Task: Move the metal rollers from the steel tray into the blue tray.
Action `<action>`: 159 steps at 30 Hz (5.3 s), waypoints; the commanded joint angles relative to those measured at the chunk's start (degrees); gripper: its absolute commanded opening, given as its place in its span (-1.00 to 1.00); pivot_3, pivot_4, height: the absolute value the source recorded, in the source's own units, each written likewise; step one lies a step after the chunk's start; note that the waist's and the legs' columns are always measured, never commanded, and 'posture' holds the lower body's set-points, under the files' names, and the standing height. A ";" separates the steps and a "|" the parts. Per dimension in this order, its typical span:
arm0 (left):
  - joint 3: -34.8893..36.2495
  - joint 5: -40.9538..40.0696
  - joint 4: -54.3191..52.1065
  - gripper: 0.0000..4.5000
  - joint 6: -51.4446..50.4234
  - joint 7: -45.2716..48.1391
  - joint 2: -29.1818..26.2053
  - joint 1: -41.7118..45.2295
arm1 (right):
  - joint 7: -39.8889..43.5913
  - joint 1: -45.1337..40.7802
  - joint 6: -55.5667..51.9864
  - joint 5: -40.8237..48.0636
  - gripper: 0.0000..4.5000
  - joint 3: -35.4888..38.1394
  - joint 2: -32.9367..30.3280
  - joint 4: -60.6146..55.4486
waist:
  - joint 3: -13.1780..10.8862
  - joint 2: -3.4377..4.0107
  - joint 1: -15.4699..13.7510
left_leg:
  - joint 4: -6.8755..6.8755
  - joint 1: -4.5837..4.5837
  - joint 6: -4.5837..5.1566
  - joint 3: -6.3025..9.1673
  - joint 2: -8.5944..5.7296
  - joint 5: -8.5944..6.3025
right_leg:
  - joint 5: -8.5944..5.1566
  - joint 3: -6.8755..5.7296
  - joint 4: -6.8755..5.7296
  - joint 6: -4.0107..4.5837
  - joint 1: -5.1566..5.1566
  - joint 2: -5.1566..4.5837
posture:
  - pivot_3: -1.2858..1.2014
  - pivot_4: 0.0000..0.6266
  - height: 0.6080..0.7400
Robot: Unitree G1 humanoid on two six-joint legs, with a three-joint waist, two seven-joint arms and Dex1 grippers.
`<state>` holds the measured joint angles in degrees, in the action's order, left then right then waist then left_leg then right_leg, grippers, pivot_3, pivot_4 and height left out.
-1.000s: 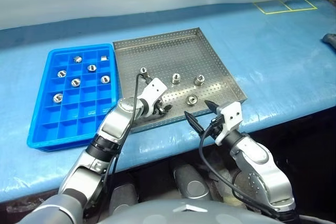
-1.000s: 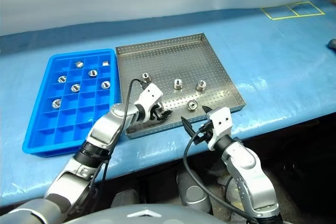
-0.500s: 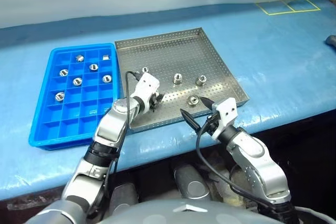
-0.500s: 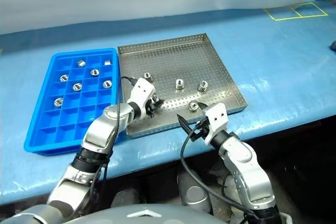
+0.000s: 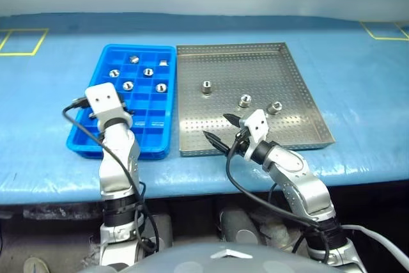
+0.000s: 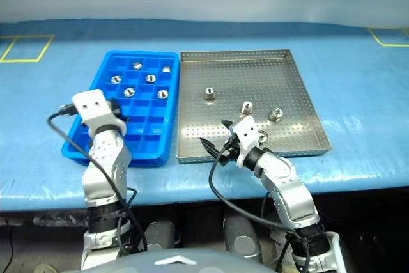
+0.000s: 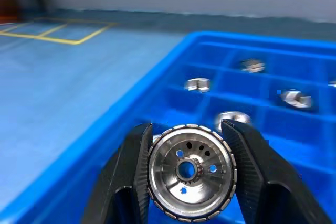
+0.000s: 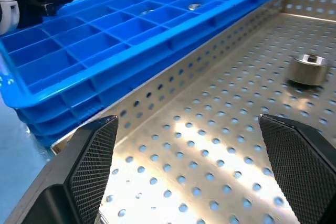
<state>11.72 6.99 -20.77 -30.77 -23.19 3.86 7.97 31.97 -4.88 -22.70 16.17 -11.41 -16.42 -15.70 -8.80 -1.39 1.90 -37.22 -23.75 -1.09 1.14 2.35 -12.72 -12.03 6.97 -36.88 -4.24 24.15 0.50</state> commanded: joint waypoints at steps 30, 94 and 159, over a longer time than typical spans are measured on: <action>-9.00 -13.59 -5.01 0.99 6.04 19.25 -2.88 -1.38 | 1.39 1.15 0.41 1.66 1.00 -0.38 0.53 -3.04 | 0.00 -0.09 -3.56 | -0.16 0.04 -0.01 -0.06 -0.02 0.00 | -0.11 -0.03 0.08 0.17 -0.11 -0.03 | 0.10 -0.52 1.00; -27.32 -6.78 30.95 0.99 5.71 48.70 -4.55 21.04 | -20.52 19.59 -3.29 1.07 1.00 15.26 2.53 -21.97 | 0.08 0.19 23.73 | 0.18 0.14 0.02 -0.05 -0.02 -0.01 | -0.19 0.19 0.03 0.07 -0.10 -0.01 | -0.29 -0.52 1.00; -5.59 -0.83 9.28 -0.16 9.61 8.79 -0.55 -0.54 | -5.17 1.54 -2.63 0.10 1.00 2.96 1.93 -2.20 | -0.08 0.07 -0.85 | 0.01 -0.05 0.03 0.01 -0.12 -0.01 | -0.17 0.05 0.00 0.06 0.04 -0.08 | 0.07 -0.52 1.00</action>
<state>5.01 6.10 -11.44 -20.84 -12.95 2.90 7.16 26.77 -3.26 -26.52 16.10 -9.18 -14.52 -16.23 -8.88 -1.31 1.05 -37.21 -23.80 -1.07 1.14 2.22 -12.73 -12.21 7.02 -36.87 -4.18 24.19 0.42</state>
